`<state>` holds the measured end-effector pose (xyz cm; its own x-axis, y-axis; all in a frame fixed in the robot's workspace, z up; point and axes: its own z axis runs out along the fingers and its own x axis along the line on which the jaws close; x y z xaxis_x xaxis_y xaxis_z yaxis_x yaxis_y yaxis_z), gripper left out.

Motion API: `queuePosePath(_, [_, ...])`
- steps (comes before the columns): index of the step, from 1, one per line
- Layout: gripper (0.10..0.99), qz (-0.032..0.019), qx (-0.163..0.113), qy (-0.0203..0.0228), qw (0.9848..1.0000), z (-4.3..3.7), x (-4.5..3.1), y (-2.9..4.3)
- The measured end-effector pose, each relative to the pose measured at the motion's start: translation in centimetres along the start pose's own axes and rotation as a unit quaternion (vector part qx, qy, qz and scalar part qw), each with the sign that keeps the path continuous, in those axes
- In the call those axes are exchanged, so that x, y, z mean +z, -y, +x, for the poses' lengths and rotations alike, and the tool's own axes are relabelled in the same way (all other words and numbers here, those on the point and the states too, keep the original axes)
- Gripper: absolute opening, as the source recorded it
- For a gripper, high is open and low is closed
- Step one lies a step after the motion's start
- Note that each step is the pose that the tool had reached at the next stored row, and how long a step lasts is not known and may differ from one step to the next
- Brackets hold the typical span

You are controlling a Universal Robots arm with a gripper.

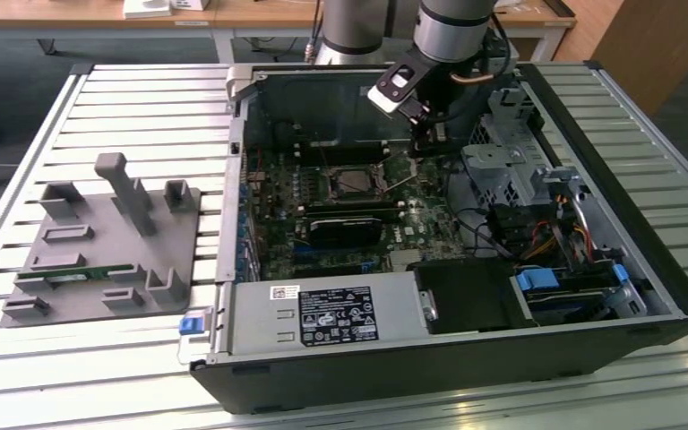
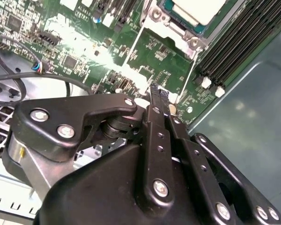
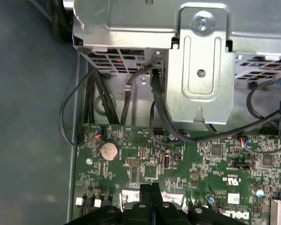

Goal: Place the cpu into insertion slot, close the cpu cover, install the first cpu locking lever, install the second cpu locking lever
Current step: 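Close the cpu cover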

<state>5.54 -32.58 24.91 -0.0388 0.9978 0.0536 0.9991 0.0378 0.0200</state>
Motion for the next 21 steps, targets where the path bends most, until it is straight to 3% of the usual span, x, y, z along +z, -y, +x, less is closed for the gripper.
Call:
queuePosePath(9, [0.106, 0.0004, 0.0, 0.0005, 1.0, 0.06, 0.06, -0.98])
queuePosePath(21, [0.106, 0.0017, 0.0, 0.0024, 1.0, 0.06, 0.33, -1.62])
